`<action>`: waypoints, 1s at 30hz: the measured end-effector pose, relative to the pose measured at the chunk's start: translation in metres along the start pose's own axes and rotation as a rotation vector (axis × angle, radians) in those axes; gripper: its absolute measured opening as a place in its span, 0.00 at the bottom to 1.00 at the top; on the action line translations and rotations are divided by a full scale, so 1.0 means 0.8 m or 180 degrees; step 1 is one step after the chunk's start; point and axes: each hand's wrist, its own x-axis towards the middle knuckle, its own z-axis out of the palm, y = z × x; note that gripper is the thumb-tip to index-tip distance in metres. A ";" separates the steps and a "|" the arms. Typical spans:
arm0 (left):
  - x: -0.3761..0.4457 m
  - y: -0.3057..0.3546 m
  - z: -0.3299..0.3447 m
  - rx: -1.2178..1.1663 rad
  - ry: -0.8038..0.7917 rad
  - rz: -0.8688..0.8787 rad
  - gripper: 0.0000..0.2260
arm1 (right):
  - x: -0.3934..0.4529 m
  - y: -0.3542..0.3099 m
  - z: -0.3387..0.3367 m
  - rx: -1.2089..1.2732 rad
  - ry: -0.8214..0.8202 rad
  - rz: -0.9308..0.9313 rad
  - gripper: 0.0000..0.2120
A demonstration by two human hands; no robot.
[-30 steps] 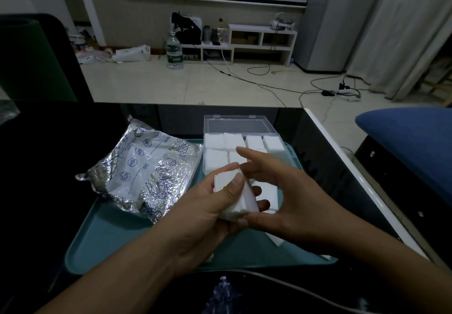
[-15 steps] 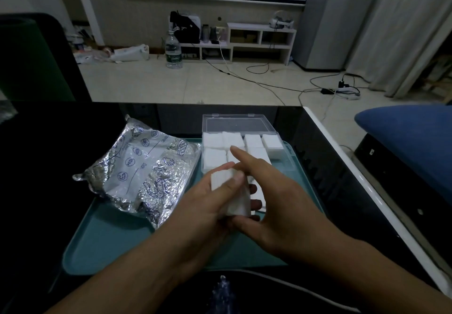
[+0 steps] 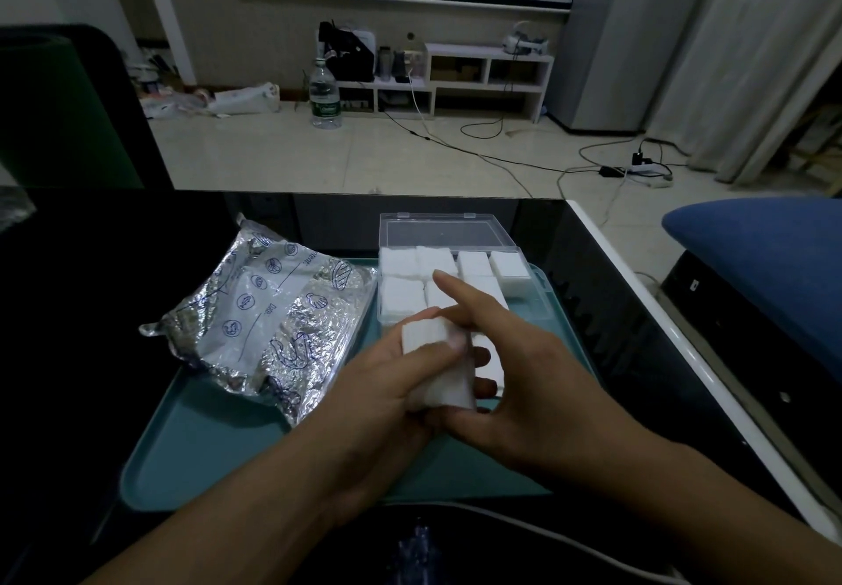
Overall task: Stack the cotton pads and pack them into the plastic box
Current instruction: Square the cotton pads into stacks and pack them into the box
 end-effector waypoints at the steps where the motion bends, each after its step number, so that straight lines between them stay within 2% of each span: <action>1: 0.000 -0.001 -0.001 0.0066 -0.0022 0.0019 0.20 | 0.000 0.000 0.001 -0.0058 -0.0025 0.0008 0.46; 6: 0.001 -0.009 -0.001 0.0315 0.0105 0.0186 0.21 | -0.001 0.001 0.006 -0.0536 -0.0137 -0.0136 0.48; 9: 0.001 -0.012 0.001 0.0328 0.0031 0.0246 0.19 | -0.002 -0.001 0.007 -0.0384 -0.0268 -0.0234 0.49; 14: 0.001 -0.012 0.003 0.0466 -0.0065 0.0308 0.18 | -0.001 -0.002 0.004 -0.0412 -0.0119 -0.0294 0.49; 19: 0.004 -0.018 -0.006 0.0954 0.0255 0.0205 0.19 | -0.001 0.001 0.003 -0.0710 -0.0125 -0.0263 0.52; 23: 0.003 -0.024 -0.011 0.1840 0.0465 0.0364 0.21 | 0.000 0.007 0.007 -0.1063 -0.0223 -0.0273 0.53; 26: 0.003 -0.028 -0.013 0.1942 0.0618 0.0454 0.21 | 0.000 0.006 0.008 -0.1142 -0.0338 -0.0228 0.53; 28: 0.004 -0.028 -0.013 0.1760 0.0645 0.0475 0.18 | -0.003 0.004 0.007 -0.0936 -0.0401 -0.0133 0.52; 30: 0.004 -0.024 -0.013 0.1496 0.0733 0.0555 0.16 | -0.005 -0.001 0.001 -0.0047 -0.0304 0.0298 0.49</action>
